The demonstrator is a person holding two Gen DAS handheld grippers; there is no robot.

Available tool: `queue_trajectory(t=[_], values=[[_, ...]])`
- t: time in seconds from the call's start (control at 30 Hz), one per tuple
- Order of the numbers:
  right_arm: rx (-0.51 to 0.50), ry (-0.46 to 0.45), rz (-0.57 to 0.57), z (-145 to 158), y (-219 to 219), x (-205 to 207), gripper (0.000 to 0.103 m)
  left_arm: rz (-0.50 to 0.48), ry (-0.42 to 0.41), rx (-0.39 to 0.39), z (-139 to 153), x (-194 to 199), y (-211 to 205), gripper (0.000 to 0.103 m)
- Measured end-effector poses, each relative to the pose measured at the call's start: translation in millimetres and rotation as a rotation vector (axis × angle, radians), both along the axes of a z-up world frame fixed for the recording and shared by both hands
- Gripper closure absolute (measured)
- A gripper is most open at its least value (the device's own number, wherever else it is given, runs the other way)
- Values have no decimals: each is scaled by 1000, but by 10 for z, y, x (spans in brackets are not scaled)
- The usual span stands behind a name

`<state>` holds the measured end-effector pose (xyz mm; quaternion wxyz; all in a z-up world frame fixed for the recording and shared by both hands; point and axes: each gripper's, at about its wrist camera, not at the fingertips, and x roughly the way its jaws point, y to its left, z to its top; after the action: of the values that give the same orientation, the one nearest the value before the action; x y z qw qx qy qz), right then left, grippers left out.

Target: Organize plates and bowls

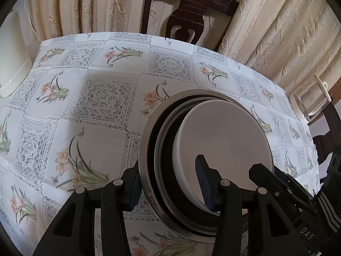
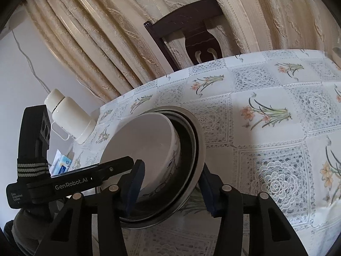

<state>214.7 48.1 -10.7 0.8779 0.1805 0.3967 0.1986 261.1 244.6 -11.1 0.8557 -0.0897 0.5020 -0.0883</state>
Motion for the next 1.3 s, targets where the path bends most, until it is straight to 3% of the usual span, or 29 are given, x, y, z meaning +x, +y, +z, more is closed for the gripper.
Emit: queue_trajectory(t=[0.67, 1.3], values=[[3, 10, -25, 43, -48, -18, 50, 15, 5, -24, 42, -79, -31, 56], [23, -53, 17, 328, 21, -205, 50, 41, -50, -30, 424, -376, 57, 56]])
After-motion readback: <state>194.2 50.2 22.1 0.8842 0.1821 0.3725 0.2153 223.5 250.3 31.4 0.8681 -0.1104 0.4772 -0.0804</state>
